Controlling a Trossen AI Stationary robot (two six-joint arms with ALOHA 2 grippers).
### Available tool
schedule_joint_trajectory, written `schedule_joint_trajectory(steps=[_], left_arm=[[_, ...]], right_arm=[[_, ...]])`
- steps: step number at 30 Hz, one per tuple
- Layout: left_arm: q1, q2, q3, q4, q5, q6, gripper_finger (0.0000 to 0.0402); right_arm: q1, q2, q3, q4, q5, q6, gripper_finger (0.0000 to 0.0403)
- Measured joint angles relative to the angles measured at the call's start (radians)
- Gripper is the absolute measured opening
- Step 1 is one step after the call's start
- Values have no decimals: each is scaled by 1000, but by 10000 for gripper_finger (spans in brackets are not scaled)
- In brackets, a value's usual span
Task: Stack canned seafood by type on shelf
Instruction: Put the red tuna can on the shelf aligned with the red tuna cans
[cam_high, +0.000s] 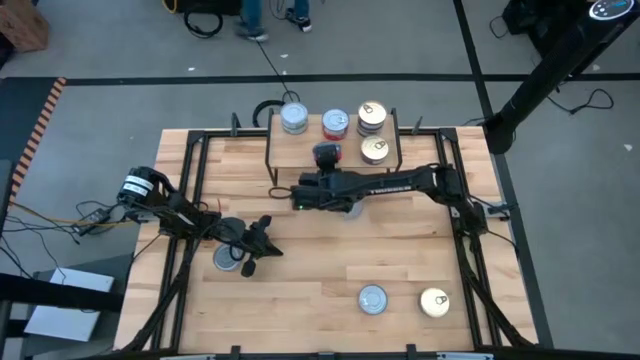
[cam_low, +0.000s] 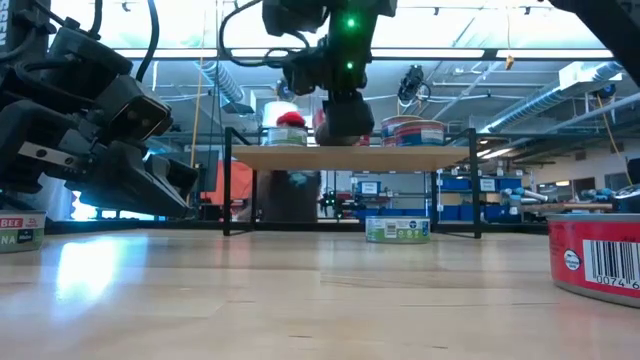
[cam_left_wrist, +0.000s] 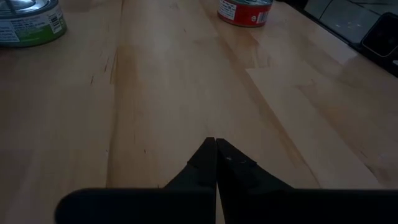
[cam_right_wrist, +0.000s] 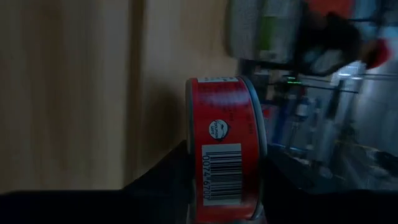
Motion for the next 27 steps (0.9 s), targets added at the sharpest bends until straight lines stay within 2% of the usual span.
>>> schedule_joint_trajectory(steps=[4,10,14,18,27], left_arm=[[0,0,0,0,0,0,6],[0,0,0,0,0,0,6],[0,0,0,0,0,0,6],[0,0,0,0,0,0,6],[0,0,0,-1,1,-1,6]], right_arm=[[-20,-3,-1,1,-50,43,160],[-36,1,-2,-15,-120,108,255],[-43,-1,-1,-30,-139,158,292],[-49,-1,5,-72,-147,219,299],[-73,-1,84,-198,-214,359,277]])
